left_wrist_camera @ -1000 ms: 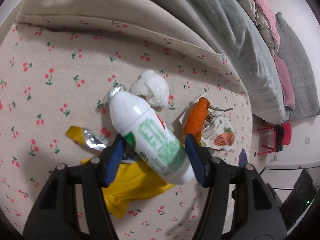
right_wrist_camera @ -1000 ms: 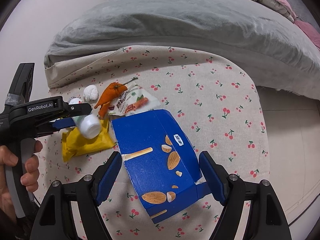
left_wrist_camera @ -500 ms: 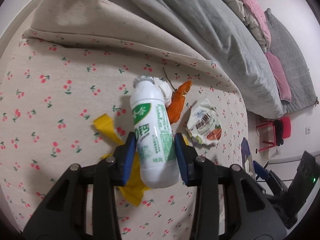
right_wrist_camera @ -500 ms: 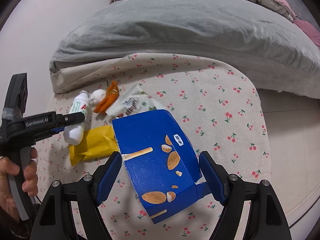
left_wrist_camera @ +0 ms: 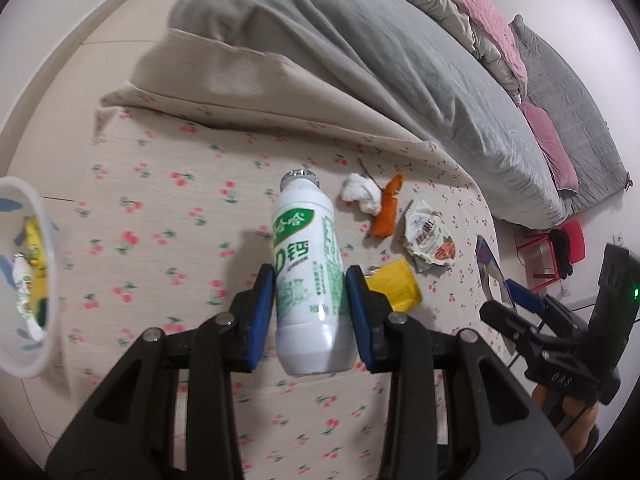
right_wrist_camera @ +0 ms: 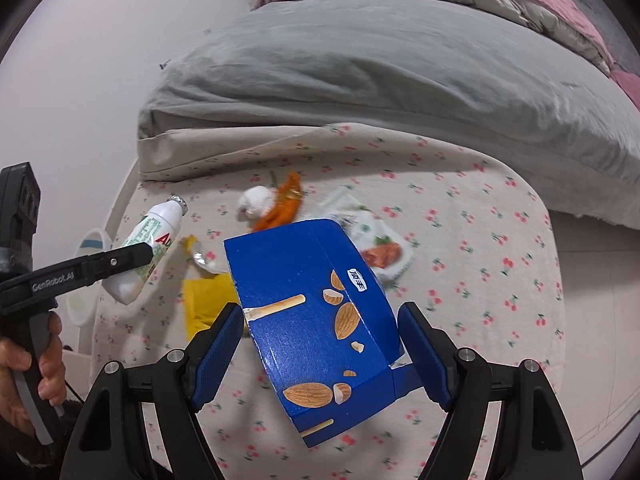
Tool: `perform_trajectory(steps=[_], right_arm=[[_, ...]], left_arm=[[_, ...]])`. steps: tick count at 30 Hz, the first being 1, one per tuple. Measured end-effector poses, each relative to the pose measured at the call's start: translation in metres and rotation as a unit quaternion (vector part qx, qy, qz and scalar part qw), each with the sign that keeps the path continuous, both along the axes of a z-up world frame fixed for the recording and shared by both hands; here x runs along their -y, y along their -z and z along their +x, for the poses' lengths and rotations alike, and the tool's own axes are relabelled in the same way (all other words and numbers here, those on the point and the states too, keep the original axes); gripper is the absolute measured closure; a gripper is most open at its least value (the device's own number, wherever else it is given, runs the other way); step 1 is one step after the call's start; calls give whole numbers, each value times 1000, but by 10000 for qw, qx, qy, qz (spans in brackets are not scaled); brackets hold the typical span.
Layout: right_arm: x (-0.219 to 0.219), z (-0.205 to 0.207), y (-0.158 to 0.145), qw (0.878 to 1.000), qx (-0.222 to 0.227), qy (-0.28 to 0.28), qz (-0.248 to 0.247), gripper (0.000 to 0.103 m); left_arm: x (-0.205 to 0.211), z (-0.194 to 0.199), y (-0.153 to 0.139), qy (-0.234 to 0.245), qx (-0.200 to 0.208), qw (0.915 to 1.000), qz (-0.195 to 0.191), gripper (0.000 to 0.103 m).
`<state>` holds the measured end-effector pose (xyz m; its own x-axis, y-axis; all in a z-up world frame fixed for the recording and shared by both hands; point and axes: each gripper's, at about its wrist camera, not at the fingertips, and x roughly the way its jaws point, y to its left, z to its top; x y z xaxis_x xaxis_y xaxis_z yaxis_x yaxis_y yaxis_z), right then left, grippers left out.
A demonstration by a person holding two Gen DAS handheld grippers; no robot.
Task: Collect trash
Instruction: 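Carry bottle and blue box over the white bin and open both tools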
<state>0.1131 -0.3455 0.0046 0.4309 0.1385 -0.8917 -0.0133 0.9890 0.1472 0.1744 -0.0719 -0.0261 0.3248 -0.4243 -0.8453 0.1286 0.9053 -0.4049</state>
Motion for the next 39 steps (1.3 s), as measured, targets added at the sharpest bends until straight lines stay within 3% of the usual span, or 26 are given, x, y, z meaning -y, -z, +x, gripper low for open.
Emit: perform_trajectory(steps=[20,39], right_arm=[[-112,22,0,9970,36,-766,-85,22],[-232,38,14,9874,-20,-1582,51,22]], left_arm=[[-114,-21,-4,-508,395,9968,483,65],[-206,-32,24,-1135,92,9911,695,65]])
